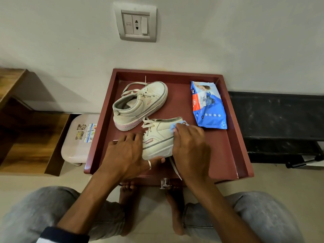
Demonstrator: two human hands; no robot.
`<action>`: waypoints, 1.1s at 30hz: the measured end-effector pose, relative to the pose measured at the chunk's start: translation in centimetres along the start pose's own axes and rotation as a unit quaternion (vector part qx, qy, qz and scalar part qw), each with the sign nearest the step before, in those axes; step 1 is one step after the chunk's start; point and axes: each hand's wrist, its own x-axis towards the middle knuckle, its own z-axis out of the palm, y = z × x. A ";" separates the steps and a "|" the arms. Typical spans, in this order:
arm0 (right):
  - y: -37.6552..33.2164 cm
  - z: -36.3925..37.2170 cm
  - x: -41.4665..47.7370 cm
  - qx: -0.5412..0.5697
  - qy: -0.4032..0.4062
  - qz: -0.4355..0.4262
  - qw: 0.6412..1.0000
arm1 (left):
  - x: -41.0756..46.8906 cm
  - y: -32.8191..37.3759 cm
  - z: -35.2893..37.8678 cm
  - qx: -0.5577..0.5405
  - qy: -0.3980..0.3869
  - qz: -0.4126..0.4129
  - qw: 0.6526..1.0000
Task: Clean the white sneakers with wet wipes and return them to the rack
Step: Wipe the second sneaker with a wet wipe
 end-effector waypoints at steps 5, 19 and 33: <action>0.6 -0.2 -0.5 -0.001 -0.028 -0.071 0.997 | 0.2 -0.6 0.1 -0.039 0.008 0.004 0.999; -1.5 1.1 -0.8 0.029 -0.048 -0.090 0.994 | -0.2 -6.1 -0.3 -0.267 -0.075 0.064 0.959; -1.5 1.2 -1.0 0.048 -0.045 -0.124 0.990 | -0.5 -5.7 -0.6 -0.258 -0.067 0.067 0.962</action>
